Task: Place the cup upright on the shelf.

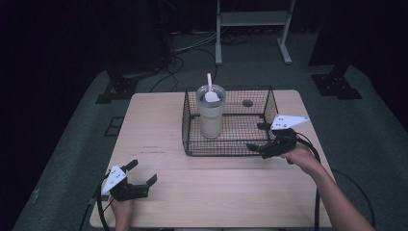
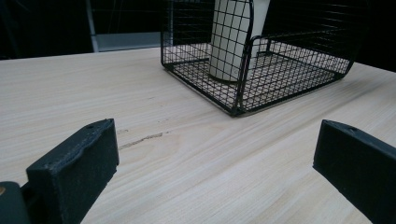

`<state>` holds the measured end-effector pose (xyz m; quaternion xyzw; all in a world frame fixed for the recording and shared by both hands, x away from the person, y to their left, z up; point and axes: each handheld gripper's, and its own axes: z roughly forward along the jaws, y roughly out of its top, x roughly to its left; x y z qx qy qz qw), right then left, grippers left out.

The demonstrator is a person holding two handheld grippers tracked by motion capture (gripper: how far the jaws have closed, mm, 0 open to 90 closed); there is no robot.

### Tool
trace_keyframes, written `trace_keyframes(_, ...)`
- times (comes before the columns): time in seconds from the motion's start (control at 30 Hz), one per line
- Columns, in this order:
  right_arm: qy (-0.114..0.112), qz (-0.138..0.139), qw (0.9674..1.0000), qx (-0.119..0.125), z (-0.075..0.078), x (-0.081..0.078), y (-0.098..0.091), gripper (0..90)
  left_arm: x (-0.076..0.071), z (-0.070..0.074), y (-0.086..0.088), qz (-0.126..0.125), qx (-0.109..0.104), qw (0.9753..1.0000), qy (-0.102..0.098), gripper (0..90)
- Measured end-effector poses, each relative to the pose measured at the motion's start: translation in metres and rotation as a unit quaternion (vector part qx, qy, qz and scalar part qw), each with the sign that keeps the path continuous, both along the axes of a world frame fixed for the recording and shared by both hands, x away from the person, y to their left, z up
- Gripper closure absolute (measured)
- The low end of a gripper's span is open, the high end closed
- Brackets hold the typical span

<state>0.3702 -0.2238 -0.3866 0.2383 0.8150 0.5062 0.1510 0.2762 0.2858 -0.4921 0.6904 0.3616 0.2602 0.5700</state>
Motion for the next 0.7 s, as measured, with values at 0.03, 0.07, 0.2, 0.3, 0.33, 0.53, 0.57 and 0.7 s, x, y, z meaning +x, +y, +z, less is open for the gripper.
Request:
trace_keyframes(0.03, 0.0, 0.002, 1.0, 0.002, -0.003, -0.003, -0.002, 8.8, 0.0, 0.0, 0.0, 0.0, 0.0, 1.0, 0.0, 0.0)
trace_keyframes(0.07, 0.0, 0.002, 1.0, 0.002, -0.003, -0.003, -0.002, 8.8, 0.0, 0.0, 0.0, 0.0, 0.0, 1.0, 0.0, 0.0)
trace_keyframes(0.2, 0.0, 0.003, 1.0, 0.006, -0.008, -0.011, -0.005, 8.8, 0.0, 0.0, 0.0, 0.0, 0.001, 1.0, 0.0, 0.0)
trace_keyframes(0.3, 0.0, 0.004, 0.9999, 0.011, -0.01, -0.014, -0.007, 8.8, 0.0, 0.0, -0.001, 0.0, 0.001, 1.0, 0.0, 0.0)
trace_keyframes(0.33, 0.004, 0.003, 0.9999, 0.009, -0.012, -0.017, -0.007, 8.8, 0.0, 0.0, -0.001, 0.0, 0.001, 1.0, 0.001, 0.0)
trace_keyframes(0.53, 0.004, 0.006, 0.9999, 0.013, -0.019, -0.026, -0.012, 8.8, 0.0, 0.0, -0.001, 0.0, 0.001, 1.0, 0.0, 0.0)
trace_keyframes(0.57, 0.004, 0.006, 0.9999, 0.013, -0.019, -0.026, -0.012, 8.8, 0.0, 0.0, -0.001, 0.0, 0.001, 1.0, 0.0, 0.0)
trace_keyframes(0.7, 0.011, 0.003, 0.9998, 0.016, -0.024, -0.029, -0.015, 8.8, 0.0, 0.0, -0.001, 0.0, 0.002, 1.0, 0.0, 0.0)
